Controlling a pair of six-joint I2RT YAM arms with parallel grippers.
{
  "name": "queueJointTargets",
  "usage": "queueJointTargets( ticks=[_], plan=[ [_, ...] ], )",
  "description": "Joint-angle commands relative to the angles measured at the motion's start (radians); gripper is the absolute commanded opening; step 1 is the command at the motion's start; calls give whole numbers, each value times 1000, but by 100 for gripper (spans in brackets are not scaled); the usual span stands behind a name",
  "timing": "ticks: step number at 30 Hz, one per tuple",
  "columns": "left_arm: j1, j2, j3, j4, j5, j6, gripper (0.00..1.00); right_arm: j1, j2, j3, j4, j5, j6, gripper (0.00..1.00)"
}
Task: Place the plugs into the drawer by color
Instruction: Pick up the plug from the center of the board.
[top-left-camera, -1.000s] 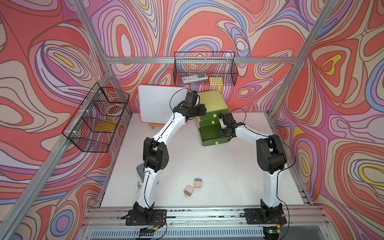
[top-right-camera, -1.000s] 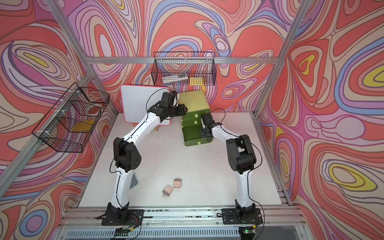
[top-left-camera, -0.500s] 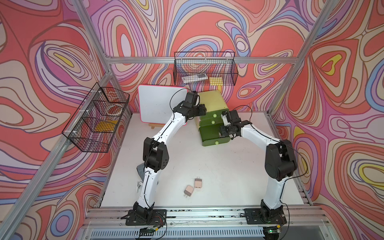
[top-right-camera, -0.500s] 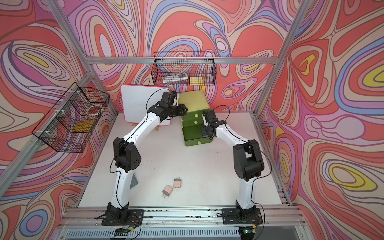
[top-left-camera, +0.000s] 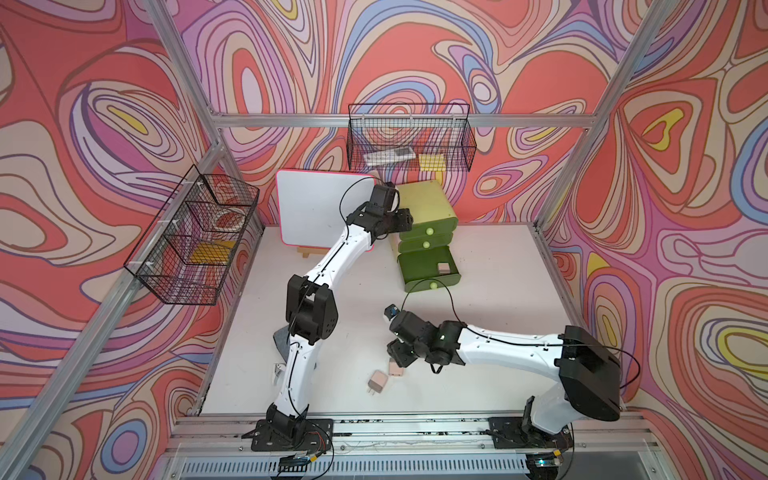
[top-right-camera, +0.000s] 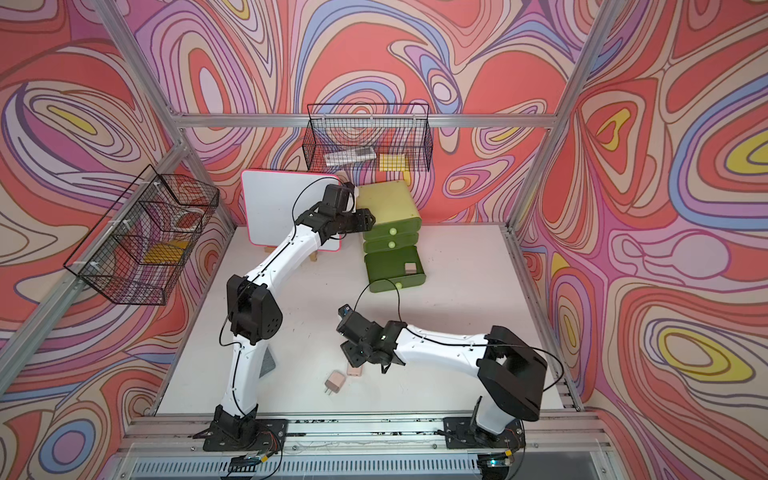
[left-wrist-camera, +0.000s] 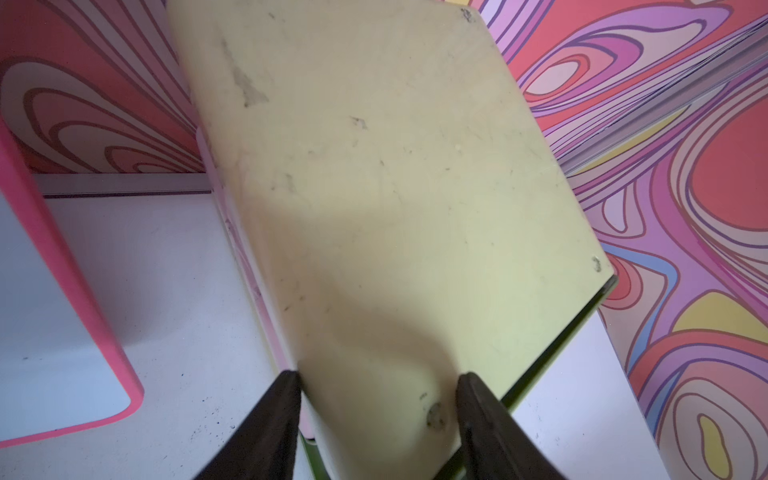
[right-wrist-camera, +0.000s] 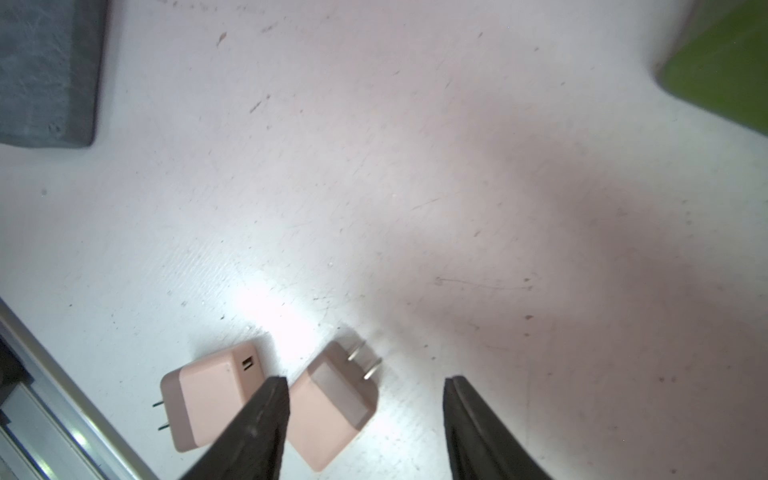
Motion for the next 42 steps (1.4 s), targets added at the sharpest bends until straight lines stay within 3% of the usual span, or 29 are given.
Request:
queueJointTargets(
  ticks=[1, 10, 20, 30, 37, 42],
  plan=[
    [-12, -4, 3, -85, 1, 13, 58, 46, 46, 36, 3, 74, 118, 66],
    [-14, -12, 1, -82, 2, 15, 58, 53, 166, 73, -64, 78, 172, 73],
    [-16, -14, 0, -82, 1, 14, 58, 54, 160, 39, -83, 58, 225, 64],
    [-18, -8, -1, -79, 2, 13, 58, 54, 146, 22, -108, 65, 268, 63],
    [-23, -10, -2, -79, 0, 13, 58, 54, 103, 18, -122, 87, 271, 47],
    [-24, -11, -3, -79, 1, 14, 58, 26, 81, 83, -177, 158, 188, 44]
  ],
)
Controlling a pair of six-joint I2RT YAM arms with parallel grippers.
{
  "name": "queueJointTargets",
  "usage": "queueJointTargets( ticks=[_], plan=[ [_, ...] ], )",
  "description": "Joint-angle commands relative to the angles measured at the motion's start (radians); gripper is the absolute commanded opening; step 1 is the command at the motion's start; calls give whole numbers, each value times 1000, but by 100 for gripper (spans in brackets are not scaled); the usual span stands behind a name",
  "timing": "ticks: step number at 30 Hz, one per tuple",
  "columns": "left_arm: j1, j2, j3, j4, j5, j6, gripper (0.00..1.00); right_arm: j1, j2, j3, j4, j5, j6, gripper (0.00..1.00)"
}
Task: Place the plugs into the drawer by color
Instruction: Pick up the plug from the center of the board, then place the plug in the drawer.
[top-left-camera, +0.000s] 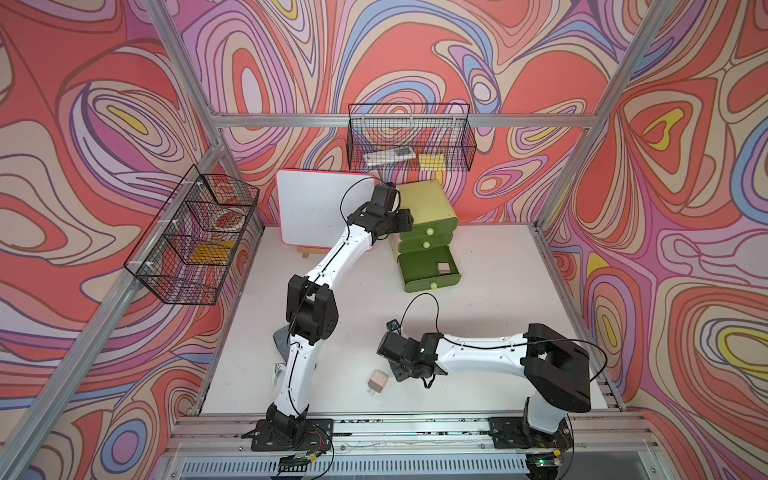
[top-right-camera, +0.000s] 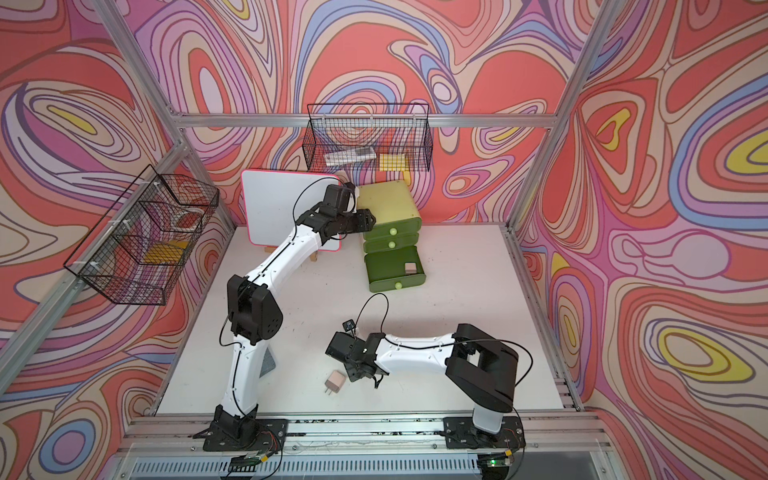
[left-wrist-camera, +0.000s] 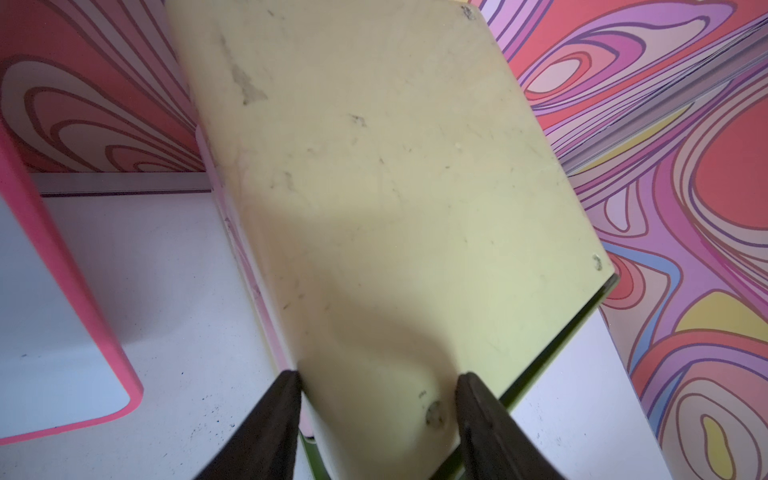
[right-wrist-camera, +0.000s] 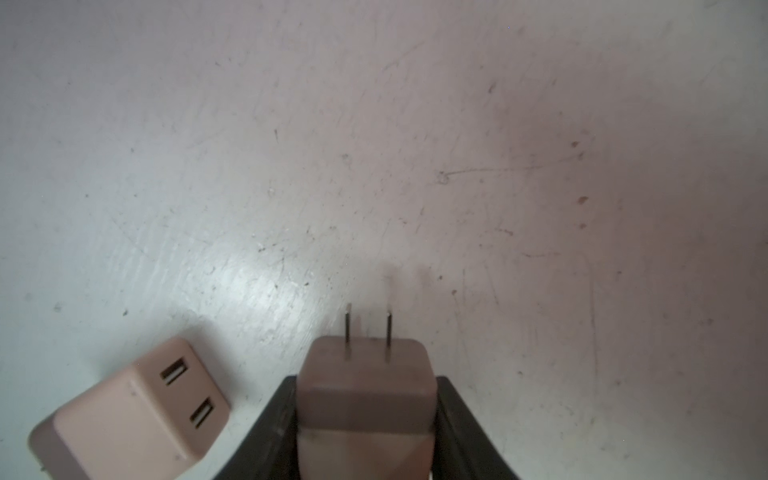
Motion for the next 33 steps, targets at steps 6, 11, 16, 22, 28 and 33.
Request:
queueJointTargets(
  ticks=[6, 11, 16, 22, 28, 33],
  plan=[
    [-19, -8, -2, -84, -22, 37, 59, -263, -66, 108, 4, 68, -301, 42],
    [-18, -6, -1, -86, -36, 52, 59, -482, -34, 207, 75, 7, -462, 41],
    [-18, -4, -4, -85, -47, 62, 59, -619, 70, 325, 141, -45, -585, 41],
    [-18, -2, -4, -86, -53, 62, 59, -693, 203, 453, 168, -107, -632, 41],
    [-17, -2, -1, -86, -53, 66, 59, -717, 252, 470, 170, -128, -618, 41],
    [-19, 3, 2, -82, -45, 63, 59, -718, 263, 459, 138, -124, -566, 41]
  ],
)
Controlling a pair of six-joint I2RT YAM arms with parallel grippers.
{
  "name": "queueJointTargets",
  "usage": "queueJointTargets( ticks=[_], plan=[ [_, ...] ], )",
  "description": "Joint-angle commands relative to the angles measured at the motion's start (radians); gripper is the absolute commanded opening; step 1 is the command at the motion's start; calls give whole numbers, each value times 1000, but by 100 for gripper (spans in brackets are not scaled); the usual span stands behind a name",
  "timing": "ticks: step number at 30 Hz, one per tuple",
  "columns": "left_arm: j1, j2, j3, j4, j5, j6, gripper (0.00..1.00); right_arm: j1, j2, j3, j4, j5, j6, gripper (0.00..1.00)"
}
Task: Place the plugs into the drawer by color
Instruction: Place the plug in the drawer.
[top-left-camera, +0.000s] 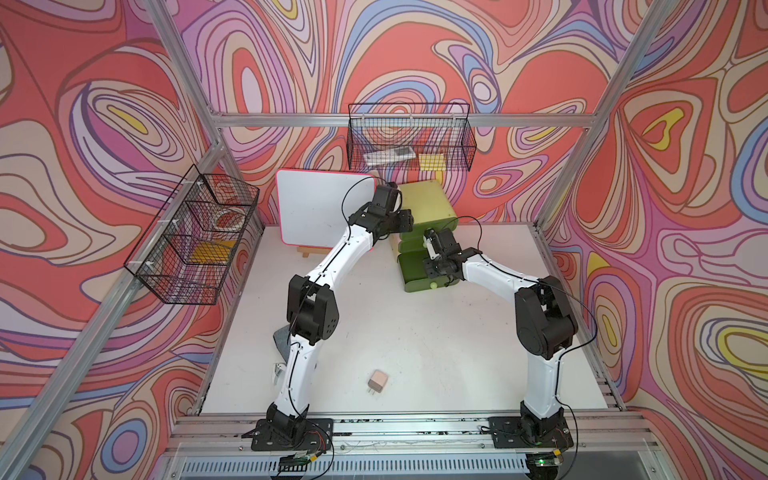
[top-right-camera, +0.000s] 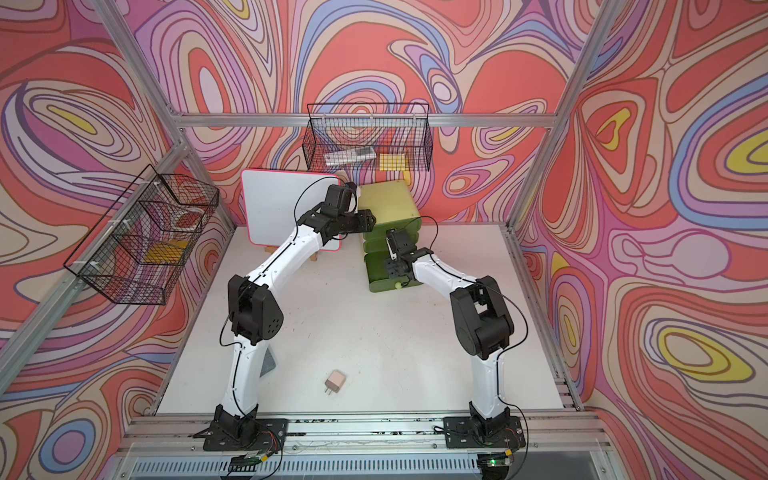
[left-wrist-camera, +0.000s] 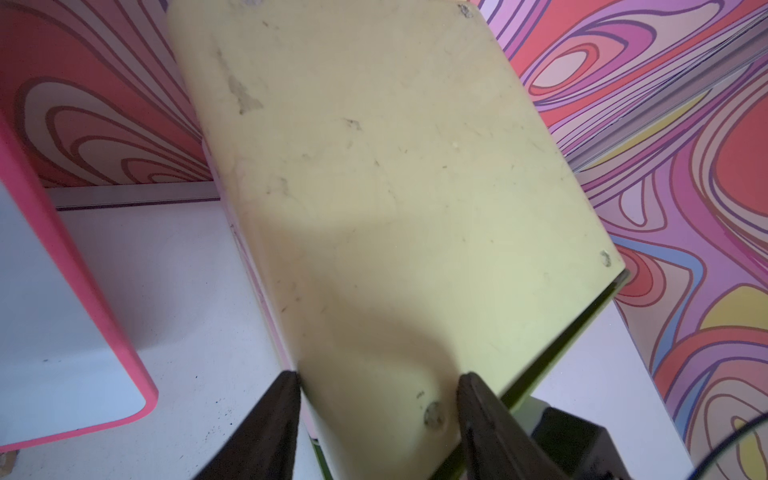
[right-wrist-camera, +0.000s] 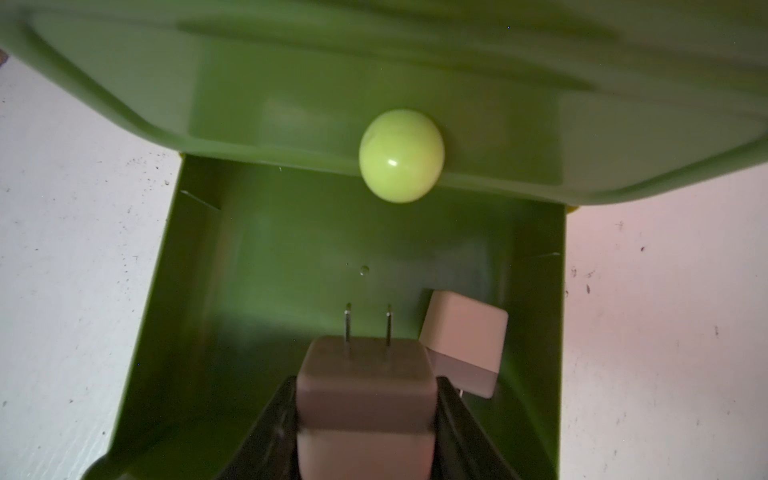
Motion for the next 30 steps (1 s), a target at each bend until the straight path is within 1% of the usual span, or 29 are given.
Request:
queueJointTargets(
  ticks=[1, 7, 15, 18, 20, 22, 25, 28, 30],
  plan=[
    [-10, 4, 3, -78, -5, 24, 59, -3, 10, 2, -11, -6, 38, 41],
    [-10, 16, 19, -83, 3, 24, 60, -6, 53, 22, -31, 13, 52, 41],
    [-10, 23, 27, -90, 1, 25, 60, -23, 93, 60, -35, 11, 54, 43],
    [-10, 23, 27, -92, -4, 28, 60, -27, 98, 72, -38, 11, 52, 47],
    [-10, 21, 29, -92, -6, 32, 60, -28, 91, 82, -47, 9, 49, 52],
    [-8, 20, 29, -93, -9, 33, 60, -28, 77, 91, -58, 3, 41, 57],
    [-5, 16, 29, -96, -13, 34, 60, -28, 27, 77, -71, -28, 37, 61],
    [-5, 13, 29, -95, -15, 36, 60, -28, -56, 3, -72, -48, 50, 61],
    [-4, 11, 30, -95, -11, 36, 60, -15, -156, -83, -45, -96, 72, 61]
  ],
)
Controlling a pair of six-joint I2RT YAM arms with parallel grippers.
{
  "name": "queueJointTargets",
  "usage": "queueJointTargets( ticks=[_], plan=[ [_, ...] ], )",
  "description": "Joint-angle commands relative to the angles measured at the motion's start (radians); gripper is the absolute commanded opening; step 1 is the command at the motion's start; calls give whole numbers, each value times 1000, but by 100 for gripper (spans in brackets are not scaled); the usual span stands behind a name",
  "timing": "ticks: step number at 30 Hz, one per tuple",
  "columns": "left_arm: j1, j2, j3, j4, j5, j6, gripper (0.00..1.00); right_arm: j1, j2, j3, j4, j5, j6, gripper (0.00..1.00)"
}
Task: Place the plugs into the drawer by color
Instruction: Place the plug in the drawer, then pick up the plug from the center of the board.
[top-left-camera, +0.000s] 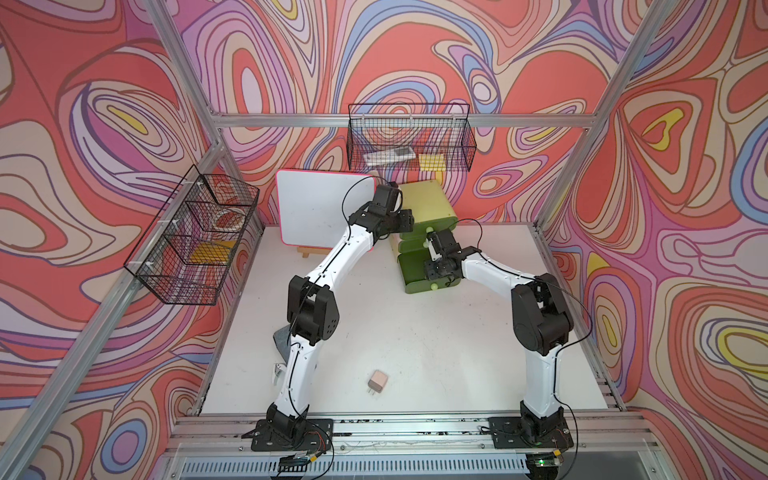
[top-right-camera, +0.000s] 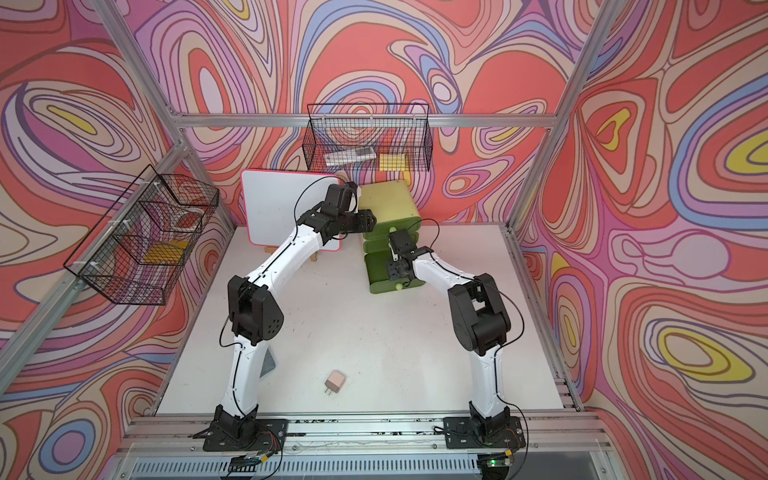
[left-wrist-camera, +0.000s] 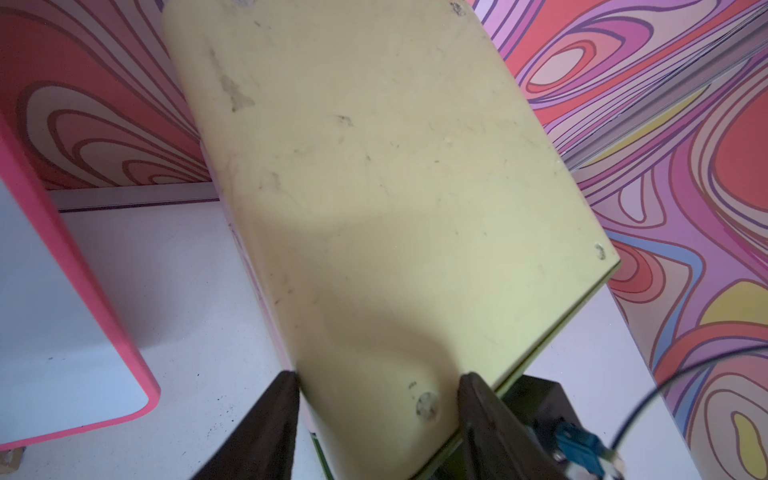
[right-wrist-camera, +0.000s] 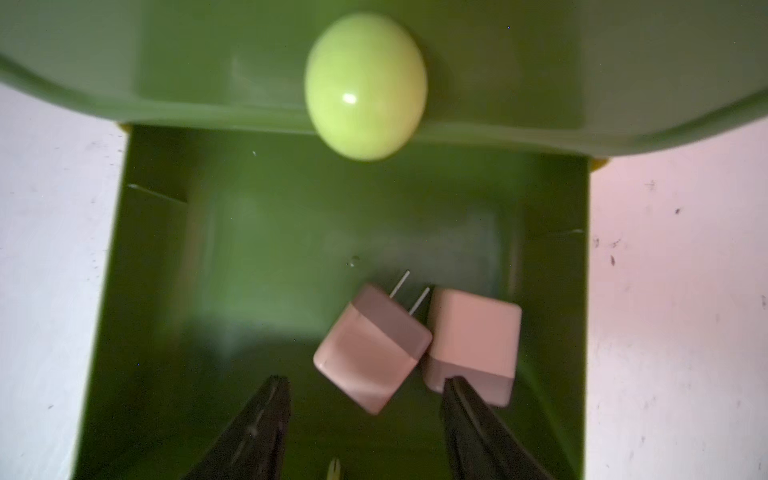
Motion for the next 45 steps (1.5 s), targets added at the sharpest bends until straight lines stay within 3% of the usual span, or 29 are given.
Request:
queueJointTargets(
  ticks=[1, 9, 14, 19, 28, 37, 45],
  plan=[
    [-1, 9, 11, -74, -8, 27, 60, 25, -191, -116, 28, -70, 33, 61],
    [0, 12, 9, -81, 3, 16, 60, 410, -448, -436, 68, -38, 90, 58],
    [-1, 11, 9, -81, 1, 16, 60, 686, -446, -507, 86, 11, 152, 57],
    [2, 16, 7, -86, 17, 4, 60, 826, -376, -491, 60, 14, 158, 61],
    [2, 0, 6, -93, 2, 16, 60, 863, -254, -452, 62, 46, 89, 75],
    [3, -2, 7, -91, 6, 13, 60, 858, -148, -388, 84, 66, 29, 80],
    [3, -9, 7, -92, 9, 12, 60, 769, -58, -315, 112, 62, -3, 81]
  ],
)
